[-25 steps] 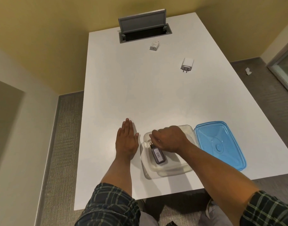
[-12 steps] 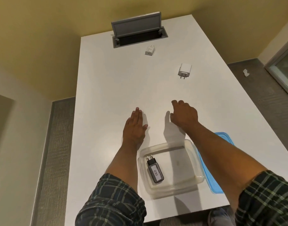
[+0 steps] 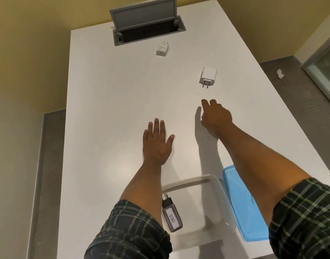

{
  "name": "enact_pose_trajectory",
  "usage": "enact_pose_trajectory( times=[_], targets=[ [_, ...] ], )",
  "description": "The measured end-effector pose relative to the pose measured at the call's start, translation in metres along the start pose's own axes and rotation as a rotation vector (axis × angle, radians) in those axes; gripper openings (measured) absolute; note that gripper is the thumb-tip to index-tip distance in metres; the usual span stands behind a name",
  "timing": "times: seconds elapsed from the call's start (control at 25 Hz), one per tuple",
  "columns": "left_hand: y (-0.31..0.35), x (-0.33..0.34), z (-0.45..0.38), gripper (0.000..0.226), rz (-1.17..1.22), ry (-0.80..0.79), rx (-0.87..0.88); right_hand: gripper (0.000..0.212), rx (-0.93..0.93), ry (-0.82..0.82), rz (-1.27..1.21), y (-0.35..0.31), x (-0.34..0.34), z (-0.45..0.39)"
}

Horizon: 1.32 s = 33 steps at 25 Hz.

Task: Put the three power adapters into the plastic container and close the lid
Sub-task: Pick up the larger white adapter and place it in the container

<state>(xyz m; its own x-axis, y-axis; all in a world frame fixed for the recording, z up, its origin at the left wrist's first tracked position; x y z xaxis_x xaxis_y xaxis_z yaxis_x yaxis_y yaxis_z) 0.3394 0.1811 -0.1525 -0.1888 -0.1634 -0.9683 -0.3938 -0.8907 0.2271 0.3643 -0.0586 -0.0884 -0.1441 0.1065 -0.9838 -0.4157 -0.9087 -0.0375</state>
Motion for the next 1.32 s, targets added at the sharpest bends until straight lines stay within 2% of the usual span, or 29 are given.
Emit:
enact_pose_trajectory(
  times=[0.16,0.28,0.44,0.72,0.92,1.04,1.16,1.32],
  targets=[
    [0.001,-0.006,-0.018,0.065,-0.026,0.130,-0.082,0.059,0.017,0.007,-0.011,0.008,0.002,-0.029],
    [-0.002,-0.007,-0.028,0.065,-0.048,0.181,-0.074,0.067,0.045,0.012,-0.037,0.013,0.000,-0.050],
    [-0.004,-0.012,-0.046,0.067,-0.064,0.205,-0.050,0.071,0.116,0.001,-0.088,0.018,0.005,-0.069],
    [-0.008,-0.017,-0.068,0.069,-0.070,0.241,-0.059,0.073,0.226,0.072,-0.129,0.011,-0.012,-0.121],
    [-0.012,-0.017,-0.078,0.070,-0.073,0.262,-0.066,0.079,0.313,0.001,-0.235,0.016,-0.018,-0.158],
    [-0.012,-0.017,-0.079,0.070,-0.074,0.265,-0.065,0.071,0.300,-0.030,-0.262,0.007,-0.014,-0.165],
    [-0.011,-0.016,-0.079,0.070,-0.075,0.239,-0.065,0.052,0.310,0.010,-0.280,0.002,-0.015,-0.165],
    [-0.013,-0.015,-0.080,0.070,-0.082,0.219,-0.073,0.054,0.283,0.022,-0.243,-0.001,-0.015,-0.162]
  ],
)
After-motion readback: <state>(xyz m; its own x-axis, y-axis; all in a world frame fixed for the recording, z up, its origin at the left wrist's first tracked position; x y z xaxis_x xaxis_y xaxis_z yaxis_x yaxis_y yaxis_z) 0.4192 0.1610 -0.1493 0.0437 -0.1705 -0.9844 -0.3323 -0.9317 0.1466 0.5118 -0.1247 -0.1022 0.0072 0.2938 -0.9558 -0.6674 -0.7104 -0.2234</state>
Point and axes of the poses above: each hand's wrist, its own z-axis away from the middle knuckle, its own x-axis out of the palm, y = z × x, the point moved 9 cm from there along -z, towards the middle knuckle, and after that the axes turned 9 degrees about x, right-handed, at the moved point
